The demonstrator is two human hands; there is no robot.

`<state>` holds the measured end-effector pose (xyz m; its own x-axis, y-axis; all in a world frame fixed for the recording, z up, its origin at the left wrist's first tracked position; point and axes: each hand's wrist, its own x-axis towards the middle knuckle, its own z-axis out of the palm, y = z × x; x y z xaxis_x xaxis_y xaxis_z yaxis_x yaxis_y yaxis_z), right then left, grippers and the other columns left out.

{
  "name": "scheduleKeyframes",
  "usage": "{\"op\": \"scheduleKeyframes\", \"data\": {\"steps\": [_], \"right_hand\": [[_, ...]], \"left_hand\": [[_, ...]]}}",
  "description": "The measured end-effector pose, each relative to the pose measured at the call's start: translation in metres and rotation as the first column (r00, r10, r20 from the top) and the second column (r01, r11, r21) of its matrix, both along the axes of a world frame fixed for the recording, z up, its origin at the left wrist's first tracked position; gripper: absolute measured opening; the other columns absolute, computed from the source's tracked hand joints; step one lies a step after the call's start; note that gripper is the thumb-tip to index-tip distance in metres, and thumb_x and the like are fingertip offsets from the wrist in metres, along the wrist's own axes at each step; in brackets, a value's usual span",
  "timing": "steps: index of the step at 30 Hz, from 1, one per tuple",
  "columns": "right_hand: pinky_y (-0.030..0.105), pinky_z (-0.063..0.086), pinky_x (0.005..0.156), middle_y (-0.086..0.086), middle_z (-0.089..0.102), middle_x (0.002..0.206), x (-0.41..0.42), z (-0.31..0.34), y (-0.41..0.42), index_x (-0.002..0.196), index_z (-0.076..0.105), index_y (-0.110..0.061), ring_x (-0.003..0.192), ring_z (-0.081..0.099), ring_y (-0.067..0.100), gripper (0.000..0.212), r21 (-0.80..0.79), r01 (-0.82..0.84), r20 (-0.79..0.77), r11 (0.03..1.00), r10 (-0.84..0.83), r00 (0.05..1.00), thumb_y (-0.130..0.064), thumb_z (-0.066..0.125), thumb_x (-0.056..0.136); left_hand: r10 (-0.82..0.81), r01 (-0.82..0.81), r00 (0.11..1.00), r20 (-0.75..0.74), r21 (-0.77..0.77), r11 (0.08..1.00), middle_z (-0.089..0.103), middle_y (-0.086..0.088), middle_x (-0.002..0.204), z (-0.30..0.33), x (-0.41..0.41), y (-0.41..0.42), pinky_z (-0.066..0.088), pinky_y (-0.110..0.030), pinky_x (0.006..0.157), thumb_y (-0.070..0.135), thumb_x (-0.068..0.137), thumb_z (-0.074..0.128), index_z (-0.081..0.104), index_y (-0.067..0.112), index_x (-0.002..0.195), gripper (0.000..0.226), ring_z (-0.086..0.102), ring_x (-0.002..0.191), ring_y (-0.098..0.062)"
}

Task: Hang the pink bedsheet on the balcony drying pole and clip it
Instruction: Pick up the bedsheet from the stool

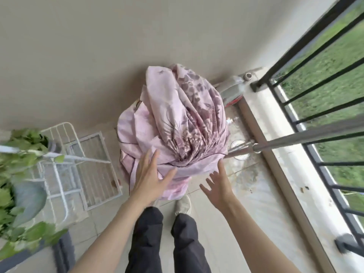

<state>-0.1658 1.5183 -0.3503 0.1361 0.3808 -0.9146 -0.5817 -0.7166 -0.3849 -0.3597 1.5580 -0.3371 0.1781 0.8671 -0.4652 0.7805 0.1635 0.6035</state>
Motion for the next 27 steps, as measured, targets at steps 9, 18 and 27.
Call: {"op": "scheduleKeyframes", "data": {"steps": [9,18,27], "right_hand": [[0.05,0.03,0.109,0.01,0.03,0.151,-0.012,-0.039,0.036,0.146,0.018,-0.002,0.137,0.032,0.024,0.1,-0.009,0.406,-0.216,0.914,-0.398,0.892,-0.074,0.038,0.079],[0.039,0.036,0.107,0.012,0.056,0.129,-0.012,-0.039,0.058,0.114,0.062,-0.007,0.121,0.048,0.02,0.089,-0.003,0.243,-0.094,0.97,-0.242,0.966,-0.079,0.027,0.077],[0.044,0.031,0.112,0.013,0.048,0.14,-0.038,-0.045,0.067,0.141,0.038,-0.011,0.126,0.047,0.026,0.093,0.051,0.444,-0.144,0.895,-0.433,0.89,-0.079,0.021,0.079]], "left_hand": [[-0.183,0.18,0.976,0.118,0.032,0.983,0.01,-0.007,0.154,-0.048,0.051,0.074,0.007,-0.043,0.115,0.059,0.075,0.059,0.015,0.025,0.145,0.089,0.004,0.143,-0.024],[-0.249,0.358,0.835,0.49,-0.14,0.923,0.031,-0.001,0.149,-0.042,0.078,0.11,0.024,-0.041,0.115,0.036,0.079,0.068,0.019,0.024,0.145,0.083,0.026,0.139,-0.012],[0.108,-0.104,0.994,0.02,-0.142,0.984,0.041,-0.01,0.14,-0.049,0.032,0.095,0.029,-0.037,0.11,0.067,0.071,0.056,0.04,0.01,0.134,0.086,0.036,0.131,-0.024]]}}
